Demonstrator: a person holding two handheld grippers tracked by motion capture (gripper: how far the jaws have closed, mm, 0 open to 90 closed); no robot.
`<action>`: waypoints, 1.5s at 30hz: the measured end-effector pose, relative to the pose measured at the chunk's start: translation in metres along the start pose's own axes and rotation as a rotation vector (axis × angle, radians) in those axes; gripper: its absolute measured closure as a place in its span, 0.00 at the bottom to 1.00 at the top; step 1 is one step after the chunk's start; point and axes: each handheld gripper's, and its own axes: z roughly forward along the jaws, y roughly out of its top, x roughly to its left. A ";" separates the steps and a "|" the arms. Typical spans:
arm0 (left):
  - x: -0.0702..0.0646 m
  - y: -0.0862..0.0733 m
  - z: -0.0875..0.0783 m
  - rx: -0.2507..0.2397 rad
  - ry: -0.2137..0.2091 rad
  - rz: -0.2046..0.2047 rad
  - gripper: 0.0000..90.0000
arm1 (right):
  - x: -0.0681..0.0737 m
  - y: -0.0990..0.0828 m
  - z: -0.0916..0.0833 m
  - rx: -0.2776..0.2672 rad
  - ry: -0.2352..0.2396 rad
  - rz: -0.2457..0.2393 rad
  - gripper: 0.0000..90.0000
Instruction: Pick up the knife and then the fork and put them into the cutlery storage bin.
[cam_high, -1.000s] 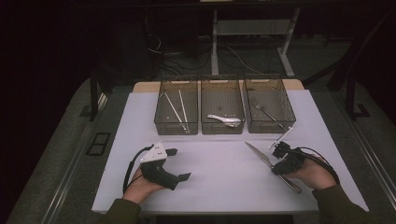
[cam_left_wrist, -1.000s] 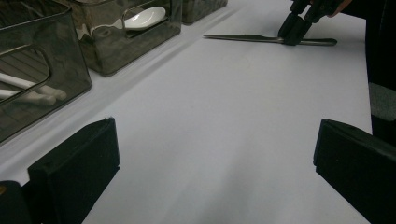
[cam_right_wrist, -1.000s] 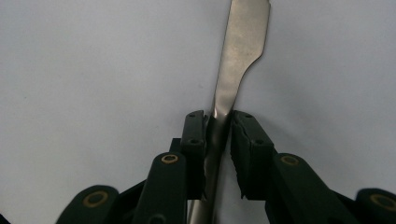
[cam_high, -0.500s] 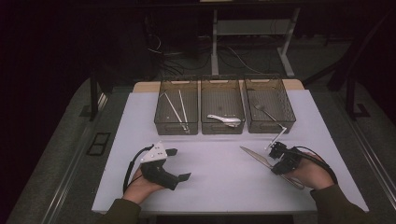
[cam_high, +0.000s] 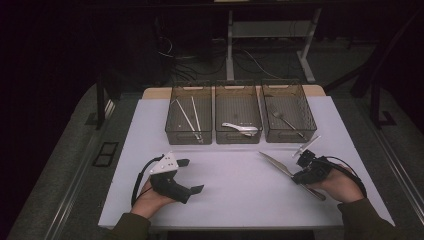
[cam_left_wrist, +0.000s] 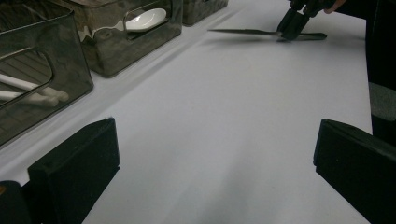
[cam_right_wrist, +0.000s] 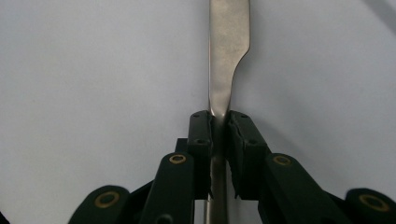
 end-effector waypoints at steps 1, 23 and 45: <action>0.000 0.000 0.000 0.000 0.001 0.001 0.00 | -0.001 -0.001 -0.001 -0.013 0.007 0.005 0.88; 0.000 0.000 0.000 -0.002 -0.002 0.008 0.00 | -0.016 -0.015 -0.036 -0.389 0.074 0.117 0.89; 0.000 0.000 0.001 0.002 0.000 0.004 0.00 | -0.031 -0.024 -0.059 -0.641 0.074 0.179 0.89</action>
